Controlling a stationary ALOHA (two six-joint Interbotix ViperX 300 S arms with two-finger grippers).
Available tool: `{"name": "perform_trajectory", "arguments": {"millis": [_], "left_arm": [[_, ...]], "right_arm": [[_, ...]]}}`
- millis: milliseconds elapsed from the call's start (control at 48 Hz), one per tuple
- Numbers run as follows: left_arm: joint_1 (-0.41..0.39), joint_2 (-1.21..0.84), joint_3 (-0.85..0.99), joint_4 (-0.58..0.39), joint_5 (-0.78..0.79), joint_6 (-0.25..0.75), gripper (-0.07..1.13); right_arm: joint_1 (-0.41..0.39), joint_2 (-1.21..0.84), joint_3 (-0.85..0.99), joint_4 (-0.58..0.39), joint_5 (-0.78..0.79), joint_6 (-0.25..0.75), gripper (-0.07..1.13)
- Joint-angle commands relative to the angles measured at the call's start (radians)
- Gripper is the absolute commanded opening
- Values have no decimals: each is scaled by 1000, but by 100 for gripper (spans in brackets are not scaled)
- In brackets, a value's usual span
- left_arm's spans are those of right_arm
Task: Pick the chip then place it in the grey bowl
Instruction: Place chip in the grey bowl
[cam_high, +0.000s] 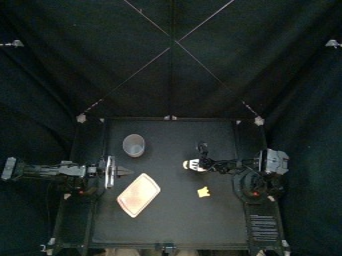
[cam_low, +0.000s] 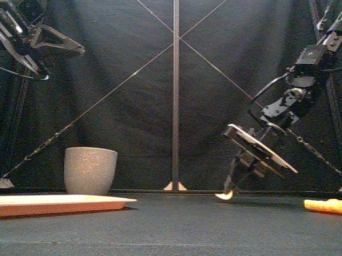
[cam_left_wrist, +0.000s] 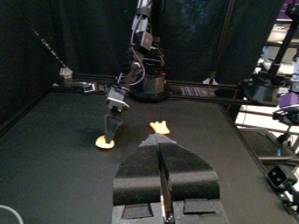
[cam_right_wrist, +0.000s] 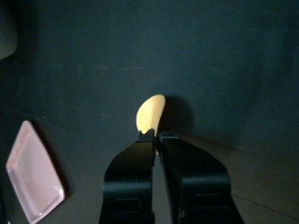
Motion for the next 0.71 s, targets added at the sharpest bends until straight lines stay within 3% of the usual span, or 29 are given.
{"name": "perform_trajectory", "arguments": {"millis": [21, 375, 708], "left_arm": [[3, 3, -23, 0, -5, 2, 1], [3, 3, -25, 2, -9, 3, 1], [3, 0, -18, -2, -3, 3, 0]], "right_arm": [[17, -32, -91, -66, -3, -8, 41], [11, 137, -598, -440, -8, 2, 41], [-46, 449, -1014, -528, 32, 0, 42]]}}
